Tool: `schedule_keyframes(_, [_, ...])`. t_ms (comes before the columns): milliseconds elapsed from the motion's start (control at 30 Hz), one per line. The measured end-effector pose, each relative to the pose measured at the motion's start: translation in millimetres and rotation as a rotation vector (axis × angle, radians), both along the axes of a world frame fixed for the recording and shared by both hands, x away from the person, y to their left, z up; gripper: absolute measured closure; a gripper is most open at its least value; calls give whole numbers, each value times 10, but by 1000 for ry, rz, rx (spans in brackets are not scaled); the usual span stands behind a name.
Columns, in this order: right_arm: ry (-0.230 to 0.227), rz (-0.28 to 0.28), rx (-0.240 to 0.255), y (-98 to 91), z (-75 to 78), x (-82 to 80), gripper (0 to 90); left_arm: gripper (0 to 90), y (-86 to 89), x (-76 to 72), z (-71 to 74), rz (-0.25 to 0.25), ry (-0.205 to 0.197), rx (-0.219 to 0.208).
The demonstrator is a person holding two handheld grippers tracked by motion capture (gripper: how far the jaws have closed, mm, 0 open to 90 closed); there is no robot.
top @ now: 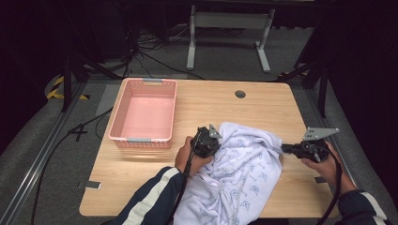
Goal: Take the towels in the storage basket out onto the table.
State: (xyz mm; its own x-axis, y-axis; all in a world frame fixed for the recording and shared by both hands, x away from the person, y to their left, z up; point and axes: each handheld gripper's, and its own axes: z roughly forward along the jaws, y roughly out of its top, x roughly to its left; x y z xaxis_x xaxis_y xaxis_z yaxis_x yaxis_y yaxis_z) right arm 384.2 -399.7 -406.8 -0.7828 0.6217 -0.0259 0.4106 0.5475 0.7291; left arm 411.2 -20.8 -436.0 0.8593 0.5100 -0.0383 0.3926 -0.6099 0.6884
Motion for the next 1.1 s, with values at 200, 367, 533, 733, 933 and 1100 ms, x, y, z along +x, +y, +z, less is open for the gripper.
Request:
schedule_keyframes(200, [59, 91, -134, 93, -153, -251, 870, 680, 7, -253, 43, -143, 20, 49])
schedule_keyframes(367, [113, 62, -182, 15, -236, -313, 874, 612, 140, 26, 167, -42, 23, -64])
schedule_keyframes(533, [142, -5, -209, -123, -253, -300, 875, 526, 87, 382, 214, -3, 65, -158])
schedule_keyframes(733, [137, -40, -210, -212, -258, -262, 874, 467, -14, 880, 338, 93, 87, -233])
schedule_keyframes(933, [121, -32, -223, -201, -260, -274, 871, 489, -355, 1204, 114, 14, 133, -82])
schedule_keyframes(1100, [117, -29, -209, -217, -272, -276, 868, 513, -571, 942, 57, -129, 151, -50])
